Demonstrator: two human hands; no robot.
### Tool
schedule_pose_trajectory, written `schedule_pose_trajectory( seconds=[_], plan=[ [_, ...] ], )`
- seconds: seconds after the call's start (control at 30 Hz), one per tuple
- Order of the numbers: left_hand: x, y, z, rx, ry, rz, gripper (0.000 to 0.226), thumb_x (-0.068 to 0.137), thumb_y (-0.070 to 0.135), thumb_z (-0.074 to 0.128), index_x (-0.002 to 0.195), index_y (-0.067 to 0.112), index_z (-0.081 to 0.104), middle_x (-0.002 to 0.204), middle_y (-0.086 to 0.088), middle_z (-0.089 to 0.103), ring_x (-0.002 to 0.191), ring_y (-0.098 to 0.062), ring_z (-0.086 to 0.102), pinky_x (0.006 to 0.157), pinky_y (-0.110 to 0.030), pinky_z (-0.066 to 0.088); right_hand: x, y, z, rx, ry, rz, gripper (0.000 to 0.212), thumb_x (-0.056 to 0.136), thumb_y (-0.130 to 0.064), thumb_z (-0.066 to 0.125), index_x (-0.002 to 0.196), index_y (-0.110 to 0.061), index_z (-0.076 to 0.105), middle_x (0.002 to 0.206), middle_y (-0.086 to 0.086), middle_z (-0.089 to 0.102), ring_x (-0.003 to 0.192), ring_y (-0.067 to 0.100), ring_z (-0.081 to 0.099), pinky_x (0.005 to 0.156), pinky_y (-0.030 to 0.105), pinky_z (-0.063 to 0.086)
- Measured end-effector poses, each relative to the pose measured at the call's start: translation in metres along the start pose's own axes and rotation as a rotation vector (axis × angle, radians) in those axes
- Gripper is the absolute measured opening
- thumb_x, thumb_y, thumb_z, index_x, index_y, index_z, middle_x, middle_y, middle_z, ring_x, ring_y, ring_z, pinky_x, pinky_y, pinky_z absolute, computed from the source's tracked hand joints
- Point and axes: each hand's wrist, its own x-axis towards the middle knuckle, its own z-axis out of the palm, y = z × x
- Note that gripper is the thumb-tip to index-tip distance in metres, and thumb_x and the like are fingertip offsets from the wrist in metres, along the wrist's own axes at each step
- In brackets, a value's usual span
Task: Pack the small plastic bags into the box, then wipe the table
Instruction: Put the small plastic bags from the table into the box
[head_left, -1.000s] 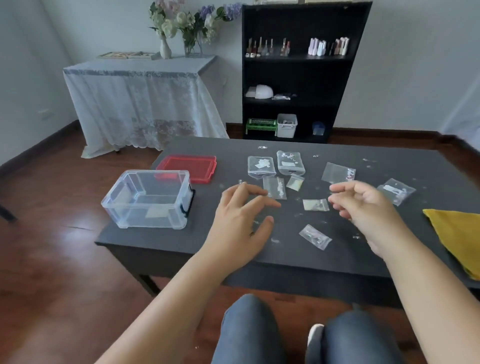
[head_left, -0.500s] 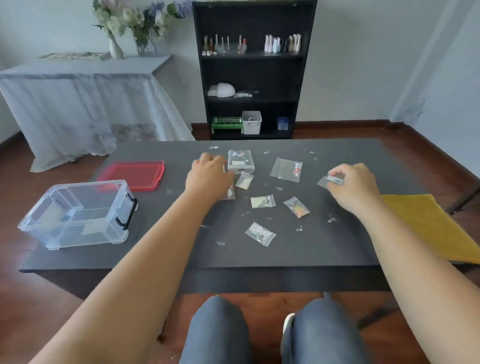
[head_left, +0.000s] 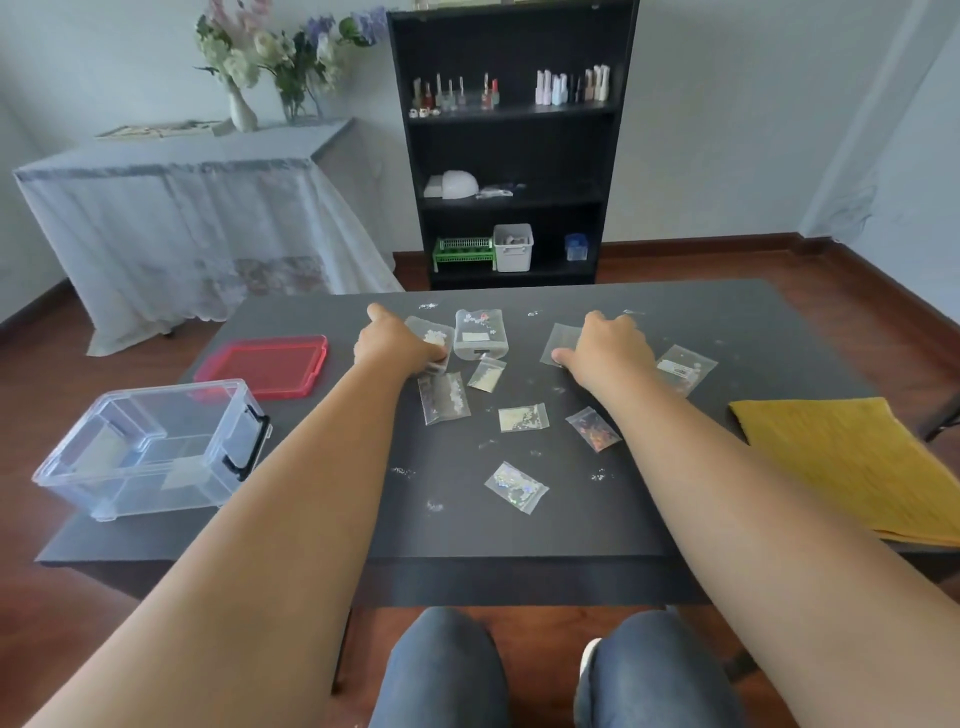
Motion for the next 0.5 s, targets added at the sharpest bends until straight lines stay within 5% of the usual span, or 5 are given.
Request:
schedule_pose_trajectory(
  seconds=[0.17, 0.27, 0.37, 0.5],
  plan=[
    [0.002, -0.005, -0.002, -0.258, 0.067, 0.097, 0.062, 0.077, 0.016, 0.07, 0.129, 0.018, 0.035, 0.114, -0.01, 0.053, 0.087, -0.025, 0.056, 0.059, -0.031, 0.048, 0.007, -0.005, -0.007, 0.248, -0.079, 0.153, 0.061, 0.077, -0.029, 0.078, 0.122, -0.014, 0.04, 0.112, 0.015, 0.058, 0.1, 0.036, 0.058, 0.066, 0.037, 0.045],
    [0.0, -0.011, -0.01, -0.336, 0.12, 0.147, 0.057, 0.08, 0.015, 0.066, 0.129, 0.024, 0.039, 0.108, -0.006, 0.054, 0.073, -0.018, 0.058, 0.049, -0.026, 0.042, 0.008, -0.007, -0.003, 0.326, -0.052, 0.139, 0.048, 0.079, -0.01, 0.07, 0.119, -0.017, 0.043, 0.108, 0.012, 0.057, 0.094, 0.032, 0.058, 0.067, 0.036, 0.047],
    [-0.008, -0.016, -0.026, -0.358, 0.136, 0.183, 0.051, 0.079, 0.016, 0.066, 0.124, 0.027, 0.044, 0.101, -0.006, 0.058, 0.069, -0.018, 0.063, 0.056, -0.032, 0.055, 0.004, -0.006, 0.006, 0.403, 0.012, 0.017, 0.035, 0.081, 0.003, 0.057, 0.104, -0.021, 0.046, 0.1, 0.007, 0.056, 0.077, 0.024, 0.054, 0.054, 0.031, 0.042],
    [-0.025, -0.025, -0.059, -0.402, 0.132, 0.269, 0.039, 0.075, 0.02, 0.066, 0.111, 0.031, 0.056, 0.097, -0.004, 0.062, 0.076, -0.025, 0.067, 0.069, -0.043, 0.06, -0.003, -0.002, 0.01, 0.579, 0.02, -0.073, 0.046, 0.077, 0.002, 0.061, 0.109, -0.026, 0.044, 0.095, 0.003, 0.054, 0.071, 0.017, 0.055, 0.046, 0.027, 0.04]
  ],
)
